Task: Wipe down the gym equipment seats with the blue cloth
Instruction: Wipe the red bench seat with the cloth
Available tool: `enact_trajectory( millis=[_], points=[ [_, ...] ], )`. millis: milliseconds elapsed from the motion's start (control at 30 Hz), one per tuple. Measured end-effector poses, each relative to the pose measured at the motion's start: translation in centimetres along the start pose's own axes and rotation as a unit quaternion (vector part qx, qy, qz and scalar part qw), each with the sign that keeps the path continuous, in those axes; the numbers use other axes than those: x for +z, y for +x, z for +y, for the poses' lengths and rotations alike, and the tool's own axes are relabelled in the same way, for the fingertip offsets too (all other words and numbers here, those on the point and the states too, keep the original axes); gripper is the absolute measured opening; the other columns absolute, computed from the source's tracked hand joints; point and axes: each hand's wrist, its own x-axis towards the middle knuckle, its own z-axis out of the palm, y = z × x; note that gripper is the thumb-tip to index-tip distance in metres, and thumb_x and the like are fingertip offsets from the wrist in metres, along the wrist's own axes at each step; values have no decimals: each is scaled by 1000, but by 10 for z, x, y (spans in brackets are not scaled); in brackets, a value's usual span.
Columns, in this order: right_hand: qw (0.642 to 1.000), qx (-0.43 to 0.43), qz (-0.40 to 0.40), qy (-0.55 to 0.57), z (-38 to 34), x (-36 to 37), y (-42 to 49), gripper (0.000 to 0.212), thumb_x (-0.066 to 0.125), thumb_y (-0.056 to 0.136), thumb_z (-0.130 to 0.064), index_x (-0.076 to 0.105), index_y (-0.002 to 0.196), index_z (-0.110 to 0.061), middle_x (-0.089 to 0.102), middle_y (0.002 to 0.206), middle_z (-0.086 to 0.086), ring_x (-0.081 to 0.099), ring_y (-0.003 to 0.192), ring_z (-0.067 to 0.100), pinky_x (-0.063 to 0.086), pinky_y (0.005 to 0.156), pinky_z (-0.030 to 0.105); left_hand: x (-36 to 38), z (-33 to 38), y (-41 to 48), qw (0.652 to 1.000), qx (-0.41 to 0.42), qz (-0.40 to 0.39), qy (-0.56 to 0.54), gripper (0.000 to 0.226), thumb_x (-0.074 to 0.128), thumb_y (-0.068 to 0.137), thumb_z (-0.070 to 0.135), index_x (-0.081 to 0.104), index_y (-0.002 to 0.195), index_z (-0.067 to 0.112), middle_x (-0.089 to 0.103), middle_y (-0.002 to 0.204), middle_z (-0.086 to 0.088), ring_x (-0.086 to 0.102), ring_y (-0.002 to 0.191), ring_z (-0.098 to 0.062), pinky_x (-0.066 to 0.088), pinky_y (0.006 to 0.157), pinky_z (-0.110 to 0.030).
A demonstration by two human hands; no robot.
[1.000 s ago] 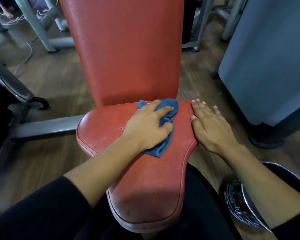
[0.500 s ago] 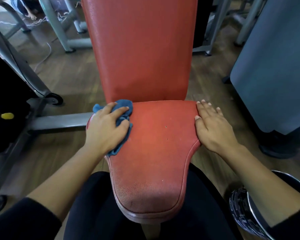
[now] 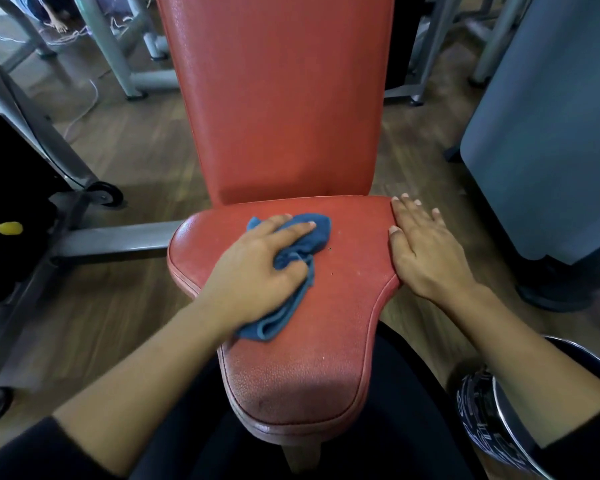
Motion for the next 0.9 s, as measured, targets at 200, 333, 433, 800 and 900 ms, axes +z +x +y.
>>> enact_trajectory(
  millis=[200,333,433,800,900],
  points=[
    [1000,2,0,-5,-2,0,0,69,13,89,-39,20,152,-10,17,159,7,11,147,16,-3,118,29,-11,-39,38,991,-105,67,50,55,48,81,42,50,135,35,41,146,5,39,132,-17,28,107,-27],
    [1000,8,1,-2,-3,0,0,70,13,89,-39,19,152,-10,17,159,7,10,147,17,-4,117,28,0,-25,57,990,-110,52,66,67,38,70,49,49,136,37,37,149,4,35,135,-21,29,108,-32],
    [1000,8,0,-2,-3,0,1,70,13,89,-39,20,152,-10,17,159,7,11,147,18,-3,117,28,14,0,66,996,-68,18,46,65,40,74,48,46,138,36,31,153,4,31,138,-19,27,109,-30],
    [1000,3,-5,-6,-1,-2,0,70,14,89,-40,21,152,-11,18,159,6,12,147,16,-3,117,28,3,3,9,1000,25,-14,8,68,40,72,44,42,140,37,31,152,7,29,136,-9,16,101,-10],
    [1000,4,-6,-3,-2,-1,1,69,14,89,-39,20,152,-12,18,159,5,11,147,16,-4,117,28,-7,-27,19,1000,-19,17,19,72,36,69,51,45,139,35,37,148,3,34,135,-13,18,108,-17]
  ],
)
